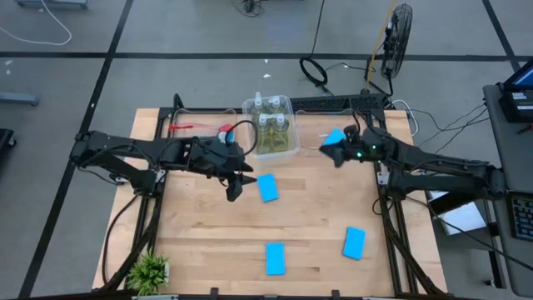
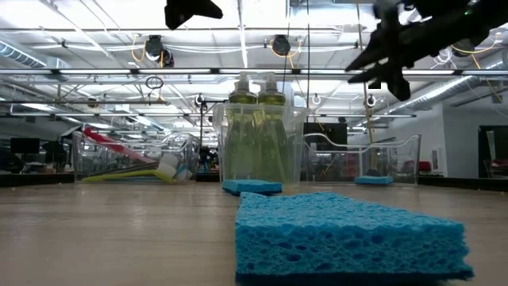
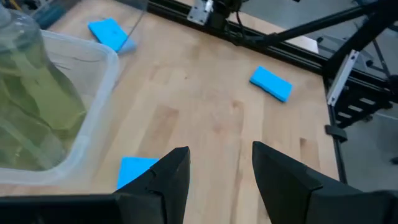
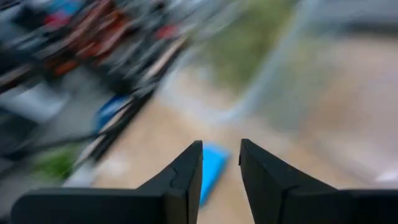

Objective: Pick & Place Kitchen Sink Supplies
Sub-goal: Put the blue sponge into the right transparent bin

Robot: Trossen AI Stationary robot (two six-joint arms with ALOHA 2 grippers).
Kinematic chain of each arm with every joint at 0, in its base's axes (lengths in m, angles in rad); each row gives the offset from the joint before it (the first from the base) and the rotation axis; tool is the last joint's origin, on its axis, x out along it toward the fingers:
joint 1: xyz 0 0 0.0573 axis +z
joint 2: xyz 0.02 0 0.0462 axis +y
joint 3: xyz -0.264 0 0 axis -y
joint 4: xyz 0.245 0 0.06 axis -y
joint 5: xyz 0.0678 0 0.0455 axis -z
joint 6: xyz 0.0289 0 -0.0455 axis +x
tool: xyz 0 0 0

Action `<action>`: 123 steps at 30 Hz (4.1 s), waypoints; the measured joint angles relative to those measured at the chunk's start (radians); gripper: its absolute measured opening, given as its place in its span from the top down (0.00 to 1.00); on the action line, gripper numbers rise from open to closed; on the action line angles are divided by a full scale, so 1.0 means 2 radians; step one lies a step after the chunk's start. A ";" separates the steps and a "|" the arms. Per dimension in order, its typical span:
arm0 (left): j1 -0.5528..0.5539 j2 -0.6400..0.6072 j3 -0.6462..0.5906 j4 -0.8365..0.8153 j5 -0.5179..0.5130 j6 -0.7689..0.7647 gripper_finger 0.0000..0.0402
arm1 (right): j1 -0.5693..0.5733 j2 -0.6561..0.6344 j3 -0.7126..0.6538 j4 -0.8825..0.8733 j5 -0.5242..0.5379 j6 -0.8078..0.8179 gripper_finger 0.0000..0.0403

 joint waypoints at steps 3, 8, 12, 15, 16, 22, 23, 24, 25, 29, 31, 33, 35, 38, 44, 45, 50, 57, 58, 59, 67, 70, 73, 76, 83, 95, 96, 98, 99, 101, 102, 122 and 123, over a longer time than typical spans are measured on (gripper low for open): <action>-0.009 0.000 0.000 -0.003 -0.001 0.007 0.56 | 0.010 -0.009 0.000 0.004 -0.107 0.008 0.78; -0.019 0.000 0.000 -0.012 -0.015 0.002 0.56 | 0.060 -0.012 0.000 0.006 -0.200 0.027 0.79; -0.020 0.000 0.000 -0.017 -0.016 -0.019 0.56 | 0.116 -0.012 0.000 0.001 -0.252 0.068 0.79; -0.020 0.000 0.000 -0.020 -0.018 -0.022 0.56 | 0.163 -0.012 0.000 -0.021 -0.284 0.126 0.79; -0.020 0.000 0.000 -0.023 -0.023 -0.022 0.56 | 0.179 -0.012 0.000 -0.034 -0.289 0.148 0.79; -0.020 0.000 0.000 -0.026 -0.062 -0.024 0.56 | 0.277 -0.012 0.000 -0.145 -0.317 0.275 0.79; -0.020 0.000 0.000 -0.026 -0.067 -0.024 0.56 | 0.295 -0.012 0.000 -0.163 -0.318 0.299 0.79; -0.020 0.000 0.000 -0.026 -0.070 -0.025 0.56 | 0.310 -0.012 0.000 -0.178 -0.319 0.323 0.79; -0.020 0.000 0.000 -0.026 -0.073 -0.025 0.56 | 0.325 -0.012 0.000 -0.191 -0.319 0.347 0.79; -0.020 0.000 0.000 -0.026 -0.078 -0.025 0.56 | 0.373 -0.012 0.000 -0.232 -0.311 0.429 0.79; -0.020 0.000 0.000 -0.026 -0.078 -0.025 0.56 | 0.391 -0.012 0.000 -0.243 -0.308 0.463 0.79; -0.020 0.000 0.000 -0.026 -0.078 -0.025 0.56 | 0.408 -0.012 0.000 -0.245 -0.288 0.484 0.79; -0.020 0.000 0.000 -0.026 -0.078 -0.025 0.56 | 0.423 -0.011 0.000 -0.245 -0.253 0.502 0.78; -0.020 0.000 0.000 -0.026 -0.078 -0.025 0.56 | 0.442 -0.011 0.000 -0.245 -0.208 0.521 0.76; -0.019 0.000 0.000 -0.026 -0.078 -0.019 0.56 | 0.473 -0.002 0.000 -0.257 -0.146 0.547 0.65; -0.019 0.000 0.000 -0.026 -0.078 -0.018 0.56 | 0.479 0.001 0.000 -0.260 -0.140 0.552 0.62; -0.019 0.000 0.000 -0.026 -0.079 -0.005 0.56 | 0.506 0.025 0.000 -0.276 -0.140 0.609 0.51; -0.019 0.000 0.000 -0.027 -0.105 0.008 0.56 | 0.544 0.074 0.000 -0.270 -0.087 0.697 0.46; -0.019 0.000 0.000 -0.027 -0.105 0.012 0.56 | 0.548 0.081 0.000 -0.268 -0.077 0.704 0.46; -0.019 0.000 0.000 -0.027 -0.105 0.016 0.56 | 0.552 0.088 0.000 -0.267 -0.068 0.713 0.46; -0.019 0.000 0.000 -0.027 -0.105 0.030 0.56 | 0.581 0.144 0.000 -0.253 -0.049 0.780 0.47; -0.019 0.000 0.000 -0.028 -0.105 0.030 0.56 | 0.589 0.166 0.000 -0.251 -0.049 0.798 0.47; -0.019 0.000 0.000 -0.028 -0.105 0.030 0.56 | 0.593 0.187 0.000 -0.251 -0.035 0.808 0.47; -0.019 0.000 0.000 -0.028 -0.105 0.030 0.56 | 0.597 0.209 0.000 -0.249 -0.004 0.826 0.47; -0.019 0.000 0.000 -0.028 -0.104 0.030 0.56 | 0.598 0.265 0.002 -0.209 0.003 0.824 0.47; -0.019 0.000 0.000 -0.028 -0.103 0.030 0.56 | 0.601 0.285 0.001 -0.197 0.035 0.822 0.59; -0.019 0.000 0.000 -0.028 -0.103 0.030 0.56 | 0.601 0.285 0.001 -0.198 0.036 0.822 0.61; -0.019 0.000 0.000 -0.028 -0.103 0.029 0.56 | 0.601 0.285 0.001 -0.200 0.040 0.822 0.66; -0.019 0.000 0.000 -0.028 -0.103 0.029 0.56 | 0.601 0.285 0.001 -0.201 0.041 0.822 0.68; -0.019 0.000 0.000 -0.028 -0.103 0.029 0.56 | 0.601 0.285 0.001 -0.203 0.044 0.821 0.71; -0.019 0.000 0.000 -0.028 -0.103 0.029 0.56 | 0.601 0.285 0.001 -0.204 0.050 0.819 0.73; -0.019 0.000 0.000 -0.028 -0.102 0.018 0.56 | 0.597 0.253 -0.002 -0.174 0.243 0.789 0.97; -0.019 0.000 0.000 -0.028 -0.102 0.018 0.56 | 0.596 0.248 -0.002 -0.173 0.255 0.786 0.97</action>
